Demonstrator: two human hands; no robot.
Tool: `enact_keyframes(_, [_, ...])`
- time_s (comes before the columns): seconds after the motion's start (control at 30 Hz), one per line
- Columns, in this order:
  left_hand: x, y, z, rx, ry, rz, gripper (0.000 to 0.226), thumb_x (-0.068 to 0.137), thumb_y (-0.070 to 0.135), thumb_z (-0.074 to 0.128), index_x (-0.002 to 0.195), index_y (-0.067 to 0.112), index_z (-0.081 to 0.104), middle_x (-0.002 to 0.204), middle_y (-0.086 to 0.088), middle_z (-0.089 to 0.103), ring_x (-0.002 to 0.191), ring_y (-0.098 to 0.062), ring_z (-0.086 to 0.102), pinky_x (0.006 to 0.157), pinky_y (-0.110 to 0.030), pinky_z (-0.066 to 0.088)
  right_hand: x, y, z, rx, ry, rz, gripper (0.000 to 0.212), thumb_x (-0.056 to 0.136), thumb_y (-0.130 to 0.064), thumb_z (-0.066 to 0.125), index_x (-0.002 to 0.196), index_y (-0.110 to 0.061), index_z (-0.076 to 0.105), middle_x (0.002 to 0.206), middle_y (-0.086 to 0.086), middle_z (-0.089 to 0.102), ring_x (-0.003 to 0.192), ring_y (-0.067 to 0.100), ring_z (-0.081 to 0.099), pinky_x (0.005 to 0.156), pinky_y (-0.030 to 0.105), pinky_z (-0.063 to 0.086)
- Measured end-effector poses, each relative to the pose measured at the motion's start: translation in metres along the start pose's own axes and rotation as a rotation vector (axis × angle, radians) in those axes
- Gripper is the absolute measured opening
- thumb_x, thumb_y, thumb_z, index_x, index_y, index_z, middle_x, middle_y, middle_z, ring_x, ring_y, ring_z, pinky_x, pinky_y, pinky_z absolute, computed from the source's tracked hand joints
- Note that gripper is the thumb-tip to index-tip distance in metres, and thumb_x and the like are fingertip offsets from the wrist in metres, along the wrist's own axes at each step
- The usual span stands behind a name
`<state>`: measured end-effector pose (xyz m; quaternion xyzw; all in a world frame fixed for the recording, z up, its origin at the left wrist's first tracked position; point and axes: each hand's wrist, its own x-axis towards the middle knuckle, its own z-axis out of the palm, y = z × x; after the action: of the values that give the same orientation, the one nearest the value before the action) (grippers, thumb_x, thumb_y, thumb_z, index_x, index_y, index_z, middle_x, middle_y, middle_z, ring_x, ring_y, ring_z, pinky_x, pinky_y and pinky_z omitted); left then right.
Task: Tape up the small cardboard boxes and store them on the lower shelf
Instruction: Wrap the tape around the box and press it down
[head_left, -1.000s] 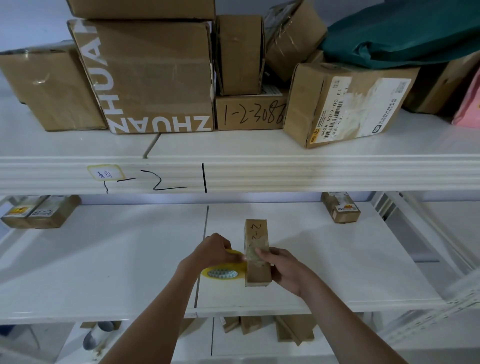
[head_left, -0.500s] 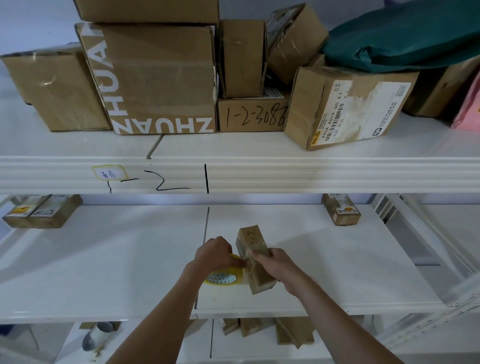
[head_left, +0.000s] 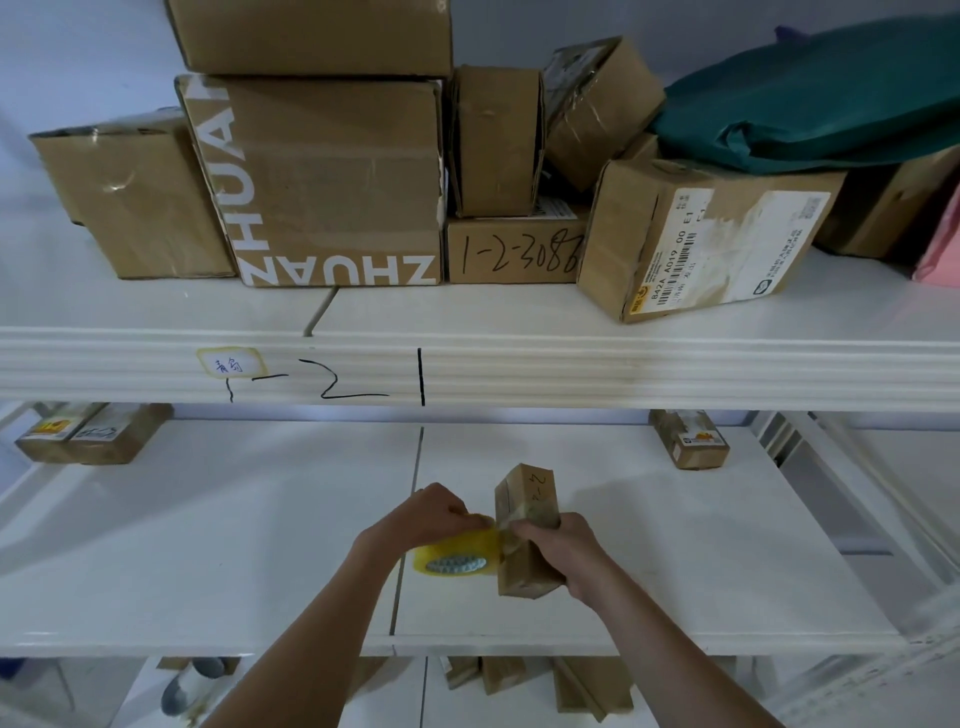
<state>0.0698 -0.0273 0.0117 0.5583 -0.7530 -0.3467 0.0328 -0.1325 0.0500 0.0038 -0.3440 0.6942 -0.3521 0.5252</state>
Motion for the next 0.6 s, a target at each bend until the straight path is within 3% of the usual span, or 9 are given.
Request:
enact_keyframes(0.13, [-0.005,-0.008,-0.013,-0.121,-0.112,0.043,0.032,0.090,0.049,0.070,0.072,0.022,0.071,0.073,0.003,0.063,0.073,-0.013,0.060,0.067,-0.024,0.044,0.002,0.002,-0.009,-0.007,-0.027,0.007,0.030,0.079,-0.033,0.083,0.101,-0.017,0.069,0.095,0.003,0.077,0.089,0.020,0.074,0.072,0.033,0.062])
enact_keyframes(0.33, [-0.002,-0.009,-0.021,-0.121,-0.079,0.065,0.035,0.085,0.049,0.076,0.064,0.022,0.067,0.065,0.004,0.058,0.067,-0.012,0.056,0.065,-0.025,0.042,0.002,-0.002,-0.011,0.047,-0.076,0.044,0.039,0.081,-0.029,0.082,0.113,-0.012,0.066,0.100,0.007,0.077,0.092,0.024,0.074,0.073,0.035,0.063])
enact_keyframes(0.47, [0.003,-0.010,-0.022,-0.071,-0.056,0.052,0.041,0.080,0.058,0.077,0.064,0.021,0.067,0.063,0.004,0.057,0.065,-0.012,0.056,0.062,-0.024,0.042,-0.001,-0.004,-0.021,0.105,-0.087,0.055,0.044,0.083,-0.025,0.081,0.117,-0.003,0.066,0.098,0.010,0.078,0.091,0.026,0.075,0.077,0.039,0.064])
enact_keyframes(0.6, [0.006,-0.022,-0.012,0.140,0.058,-0.008,0.059,0.068,0.079,0.069,0.060,0.021,0.063,0.065,0.001,0.060,0.064,-0.013,0.059,0.061,-0.025,0.046,-0.006,-0.008,-0.032,0.070,-0.135,0.002,0.044,0.082,-0.026,0.082,0.120,-0.007,0.067,0.105,0.009,0.077,0.100,0.028,0.073,0.091,0.047,0.060])
